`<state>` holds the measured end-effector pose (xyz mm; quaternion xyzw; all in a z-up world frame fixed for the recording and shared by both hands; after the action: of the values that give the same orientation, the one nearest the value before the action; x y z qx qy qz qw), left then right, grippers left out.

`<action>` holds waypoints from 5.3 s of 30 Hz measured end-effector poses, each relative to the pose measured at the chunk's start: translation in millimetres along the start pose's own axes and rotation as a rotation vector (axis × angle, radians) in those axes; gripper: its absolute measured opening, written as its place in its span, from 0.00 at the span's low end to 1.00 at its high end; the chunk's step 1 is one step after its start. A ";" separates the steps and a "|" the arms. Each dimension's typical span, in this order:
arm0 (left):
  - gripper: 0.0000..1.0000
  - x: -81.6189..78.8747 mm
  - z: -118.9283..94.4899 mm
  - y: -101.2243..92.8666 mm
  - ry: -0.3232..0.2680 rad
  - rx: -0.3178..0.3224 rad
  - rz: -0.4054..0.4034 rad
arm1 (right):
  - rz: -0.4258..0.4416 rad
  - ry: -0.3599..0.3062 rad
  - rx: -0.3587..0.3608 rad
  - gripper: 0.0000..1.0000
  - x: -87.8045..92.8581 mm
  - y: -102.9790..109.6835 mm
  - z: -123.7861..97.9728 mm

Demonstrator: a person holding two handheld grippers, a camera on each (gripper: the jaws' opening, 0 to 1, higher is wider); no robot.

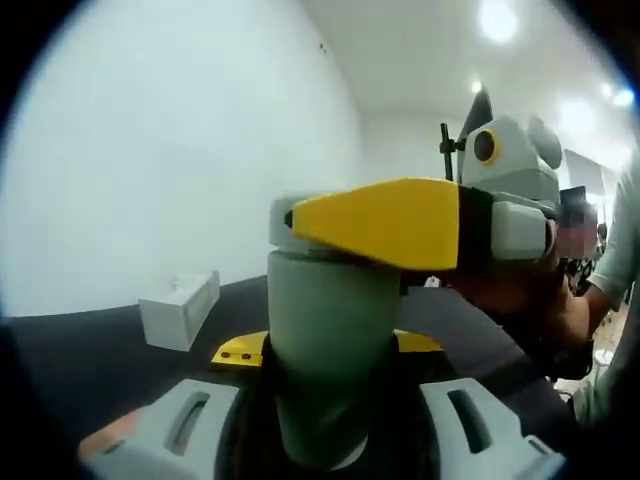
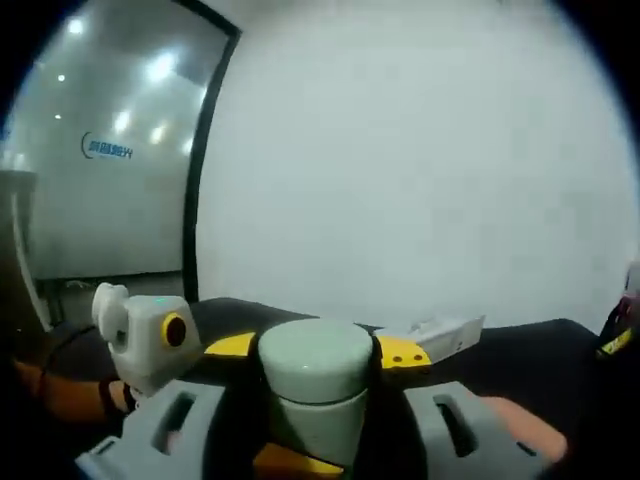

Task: Assemble the cup parts correctly, then place the assembled cup into the box.

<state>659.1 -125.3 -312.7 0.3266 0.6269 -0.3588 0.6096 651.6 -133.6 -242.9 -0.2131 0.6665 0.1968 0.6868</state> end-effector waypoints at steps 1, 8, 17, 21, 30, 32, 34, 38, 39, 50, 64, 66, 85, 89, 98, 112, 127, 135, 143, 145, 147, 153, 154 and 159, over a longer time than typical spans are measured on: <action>0.40 0.0 0.3 0.1 -0.001 0.000 -0.001 | 0.001 0.003 -0.017 0.42 -0.2 -1.6 -0.1; 0.40 -0.2 1.6 -0.2 -0.002 0.006 0.005 | -0.009 -0.012 -0.254 0.48 -11.3 -0.1 -11.0; 0.40 0.1 1.4 -0.4 -0.001 0.008 0.009 | -0.055 -0.014 -0.799 0.56 -21.2 17.1 -21.2; 0.40 0.0 1.5 -0.9 -0.002 0.009 0.016 | -0.038 0.029 -0.774 0.51 -19.7 -2.8 -7.5; 0.40 0.1 1.5 -0.2 -0.003 0.015 0.010 | -0.027 0.083 -0.884 0.44 -8.4 18.5 -6.6; 0.40 0.1 1.1 -0.3 -0.005 0.016 0.008 | -0.026 0.113 -0.894 0.43 -2.3 22.1 -6.3; 0.40 0.0 0.2 -0.4 -0.004 0.018 0.010 | -0.024 0.097 -0.893 0.43 -4.2 21.3 -6.0; 0.40 0.2 0.5 -0.4 -0.001 0.016 0.006 | -0.010 0.085 -0.859 0.41 -2.6 21.3 -3.5; 0.40 0.2 0.5 -0.6 0.000 0.017 0.006 | -0.016 0.084 -0.844 0.41 -2.3 21.9 -4.1; 0.40 0.4 1.1 -2.2 0.006 0.008 0.016 | -0.020 0.083 -0.499 0.41 -2.1 10.8 -2.8; 0.40 0.3 2.1 -0.2 0.009 -0.013 0.012 | -0.024 0.080 0.008 0.41 -4.2 -3.9 -1.5; 0.40 0.2 0.8 0.8 0.011 -0.012 0.011 | -0.029 0.055 0.020 0.41 -4.2 0.4 -0.2; 0.40 0.2 1.1 0.8 0.002 -0.001 0.014 | -0.060 0.105 -0.780 0.55 -16.7 -1.2 -8.8; 0.40 0.3 1.4 -0.4 0.001 0.001 0.016 | 0.045 0.072 -0.965 0.52 -16.6 12.1 -9.2; 0.40 0.3 1.7 -0.4 0.001 0.005 0.015 | 0.015 0.134 -1.007 0.42 -1.5 23.1 -1.1; 0.40 1.0 -1.0 -1.8 0.004 0.002 0.022 | -0.034 0.151 -0.654 0.41 -2.2 15.5 -1.4; 0.40 0.8 2.0 2.5 0.006 -0.028 -0.004 | 0.005 0.076 -0.011 0.41 -3.5 -1.7 2.7; 0.40 0.6 0.6 2.4 0.002 -0.025 -0.003 | -0.008 0.012 0.056 0.42 -3.9 -2.0 2.6; 0.40 0.5 1.4 -2.3 0.001 -0.018 0.011 | 0.019 0.122 -0.326 0.60 -2.2 -4.9 -3.0; 0.40 0.4 1.2 -2.7 0.001 -0.017 0.008 | -0.007 0.079 -0.486 0.63 -8.9 0.7 -5.4; 0.40 0.3 1.6 -1.9 0.001 -0.016 0.008 | -0.025 0.047 -0.655 0.63 -12.3 9.5 -13.4; 0.40 0.3 1.6 -1.9 -0.002 -0.013 0.008 | -0.026 0.070 -0.857 0.55 -5.5 11.5 -11.9; 0.40 0.3 1.6 -1.2 -0.002 -0.013 0.007 | 0.001 0.086 -0.837 0.57 -3.6 9.5 -6.6; 0.40 0.4 1.8 -0.1 -0.003 -0.010 0.006 | -0.001 0.105 -0.860 0.52 4.1 13.8 2.8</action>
<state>660.0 -126.9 -313.1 0.3250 0.6269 -0.3544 0.6130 646.4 -120.7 -247.3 -0.4899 0.5578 0.4450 0.5009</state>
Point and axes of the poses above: the point that each gripper's makers call its tool centre point, and the gripper's own axes: z roughly forward along the fingers, y roughly to its left, x roughly out of its underside, the point moved 2 cm from there along -z, roughly backward along the fingers, and after that the axes turned 9 degrees about -x, right-handed, at the moved point
